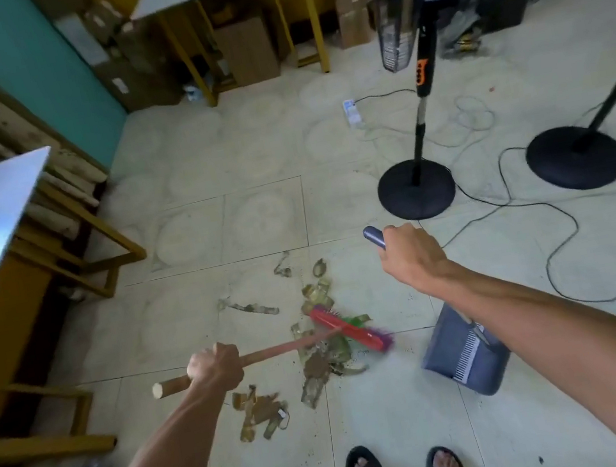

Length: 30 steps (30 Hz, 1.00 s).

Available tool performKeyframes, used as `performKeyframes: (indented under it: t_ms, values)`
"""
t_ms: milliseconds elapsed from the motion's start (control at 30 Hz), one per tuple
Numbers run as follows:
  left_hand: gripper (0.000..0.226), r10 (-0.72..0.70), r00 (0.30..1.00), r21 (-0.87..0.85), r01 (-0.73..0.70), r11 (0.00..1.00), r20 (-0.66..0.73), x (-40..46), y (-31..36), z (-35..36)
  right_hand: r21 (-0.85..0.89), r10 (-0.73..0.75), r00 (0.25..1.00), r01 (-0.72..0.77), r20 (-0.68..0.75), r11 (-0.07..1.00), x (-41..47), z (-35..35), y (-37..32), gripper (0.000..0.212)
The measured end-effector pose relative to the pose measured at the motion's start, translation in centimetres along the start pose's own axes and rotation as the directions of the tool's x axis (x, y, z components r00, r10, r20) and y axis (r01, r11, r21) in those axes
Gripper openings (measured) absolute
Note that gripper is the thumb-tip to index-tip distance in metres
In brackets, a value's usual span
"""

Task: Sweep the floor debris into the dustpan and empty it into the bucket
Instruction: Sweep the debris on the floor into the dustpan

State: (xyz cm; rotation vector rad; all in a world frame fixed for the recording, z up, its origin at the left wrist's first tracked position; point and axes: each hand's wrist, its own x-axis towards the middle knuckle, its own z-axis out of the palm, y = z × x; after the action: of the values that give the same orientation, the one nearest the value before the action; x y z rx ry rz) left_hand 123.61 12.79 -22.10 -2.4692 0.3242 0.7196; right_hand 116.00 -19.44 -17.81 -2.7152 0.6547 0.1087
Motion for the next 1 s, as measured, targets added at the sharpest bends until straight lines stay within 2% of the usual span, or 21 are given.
performKeyframes:
  t_ms: [167,300,467,533,667,767,1000]
  values:
    - [0.027,-0.109,0.994,-0.179,0.108,0.978,0.005,2.7,-2.2,-0.8,-0.021,-0.051,0.999,0.051,0.005,0.998,2.9,0.5,-3.2,0.019]
    - [0.024,-0.180,0.984,-0.345,0.170,0.923,0.004,8.4,-2.3,-2.1,-0.048,-0.066,0.998,0.066,-0.001,0.997,7.0,1.4,-6.0,0.019]
    - [0.029,-0.127,0.992,-0.483,0.110,0.869,-0.002,17.0,-1.2,-4.7,-0.077,-0.091,0.996,0.091,0.004,0.993,13.1,2.2,-11.3,0.017]
    - [0.031,-0.126,0.991,-0.549,0.130,0.825,0.045,20.2,-0.7,-5.6,-0.066,-0.117,0.993,0.118,0.025,0.991,15.6,2.5,-14.1,0.018]
    - [0.027,-0.146,0.980,-0.586,0.197,0.786,0.133,24.7,-0.6,-6.4,-0.077,-0.144,0.988,0.149,0.062,0.986,18.9,3.5,-17.8,0.015]
    - [0.031,-0.112,0.982,-0.598,0.180,0.781,0.151,26.2,-0.7,-5.7,-0.086,-0.158,0.985,0.163,0.062,0.983,20.8,3.9,-18.7,0.014]
    - [0.040,-0.091,0.982,-0.568,0.169,0.806,0.163,23.0,0.3,-3.7,-0.085,-0.192,0.979,0.198,0.075,0.977,23.5,3.9,-18.8,0.017]
